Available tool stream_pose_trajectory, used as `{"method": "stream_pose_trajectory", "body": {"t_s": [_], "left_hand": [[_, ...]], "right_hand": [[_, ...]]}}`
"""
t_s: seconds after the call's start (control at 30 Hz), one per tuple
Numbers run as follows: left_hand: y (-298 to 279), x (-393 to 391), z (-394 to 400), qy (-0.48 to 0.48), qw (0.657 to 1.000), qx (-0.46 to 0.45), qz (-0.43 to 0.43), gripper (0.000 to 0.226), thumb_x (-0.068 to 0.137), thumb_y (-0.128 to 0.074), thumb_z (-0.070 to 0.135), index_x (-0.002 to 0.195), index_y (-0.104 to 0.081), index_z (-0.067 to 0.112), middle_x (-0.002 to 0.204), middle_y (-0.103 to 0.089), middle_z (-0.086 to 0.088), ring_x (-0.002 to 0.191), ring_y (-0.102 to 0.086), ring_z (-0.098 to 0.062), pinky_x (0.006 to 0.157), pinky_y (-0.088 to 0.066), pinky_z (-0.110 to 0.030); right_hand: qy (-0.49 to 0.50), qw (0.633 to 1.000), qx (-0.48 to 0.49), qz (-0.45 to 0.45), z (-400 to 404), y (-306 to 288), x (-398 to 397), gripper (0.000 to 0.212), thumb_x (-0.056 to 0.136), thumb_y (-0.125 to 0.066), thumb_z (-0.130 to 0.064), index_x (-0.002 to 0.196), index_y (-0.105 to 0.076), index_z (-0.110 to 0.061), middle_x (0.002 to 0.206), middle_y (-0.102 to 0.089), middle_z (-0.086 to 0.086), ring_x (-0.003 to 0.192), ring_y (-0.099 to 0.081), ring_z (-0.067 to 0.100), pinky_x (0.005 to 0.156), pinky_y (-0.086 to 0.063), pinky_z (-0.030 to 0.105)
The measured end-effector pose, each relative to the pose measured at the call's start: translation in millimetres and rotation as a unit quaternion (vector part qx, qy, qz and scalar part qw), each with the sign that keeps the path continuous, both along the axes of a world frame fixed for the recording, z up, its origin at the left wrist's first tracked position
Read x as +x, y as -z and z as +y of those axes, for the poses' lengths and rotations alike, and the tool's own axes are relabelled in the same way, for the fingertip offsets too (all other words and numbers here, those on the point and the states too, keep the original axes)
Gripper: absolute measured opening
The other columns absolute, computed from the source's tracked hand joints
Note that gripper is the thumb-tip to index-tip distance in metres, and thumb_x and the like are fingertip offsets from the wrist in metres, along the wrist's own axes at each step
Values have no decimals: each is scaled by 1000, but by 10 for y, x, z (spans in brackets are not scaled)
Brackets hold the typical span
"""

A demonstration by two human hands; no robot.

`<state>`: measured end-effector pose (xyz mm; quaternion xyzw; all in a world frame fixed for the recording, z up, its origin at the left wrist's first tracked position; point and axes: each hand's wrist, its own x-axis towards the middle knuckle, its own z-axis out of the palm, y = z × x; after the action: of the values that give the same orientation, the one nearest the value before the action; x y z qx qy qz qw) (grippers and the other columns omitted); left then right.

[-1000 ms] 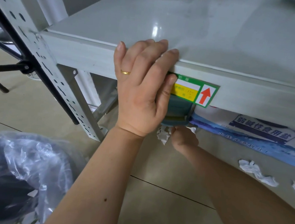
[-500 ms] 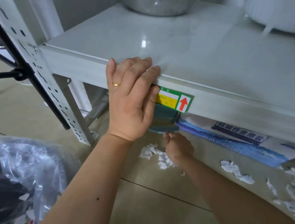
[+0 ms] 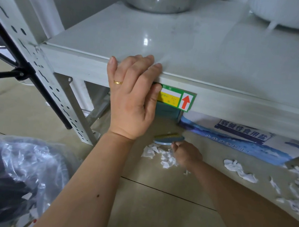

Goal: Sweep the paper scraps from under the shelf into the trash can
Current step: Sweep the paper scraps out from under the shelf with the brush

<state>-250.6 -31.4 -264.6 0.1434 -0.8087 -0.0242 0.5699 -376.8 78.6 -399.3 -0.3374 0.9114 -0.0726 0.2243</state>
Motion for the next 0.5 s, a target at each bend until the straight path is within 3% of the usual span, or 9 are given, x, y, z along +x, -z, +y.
{"method": "stream_pose_trajectory", "body": {"t_s": [0.17,0.3,0.5], "left_hand": [[-24,15,7,-7,1000,4,-13,26,97,-38,23,110,-55,9,110,-65,-18,110,-50,-28,116,-9,-33],[-17,13,7,-8,1000,5,-16,27,97,-37,24,111,-55,9,110,-65,-17,110,-50,-27,116,-10,-35],[-1,1,-5,-7,1000,-1,-12,25,97,-39,23,111,-54,10,111,-64,-16,109,-51,-29,115,-11,-36]], "right_hand": [[-2,999,-36,10,253,-95,86,45,101,-23,-36,119,-60,-15,121,-62,12,111,-58,30,88,-45,33],[-63,995,-73,-20,86,-123,262,44,102,-25,-37,125,-57,-20,124,-59,11,114,-56,30,91,-44,33],[-134,986,-25,-96,-18,19,379,39,101,-34,-33,135,-51,-23,144,-47,4,129,-47,24,105,-37,33]]}}
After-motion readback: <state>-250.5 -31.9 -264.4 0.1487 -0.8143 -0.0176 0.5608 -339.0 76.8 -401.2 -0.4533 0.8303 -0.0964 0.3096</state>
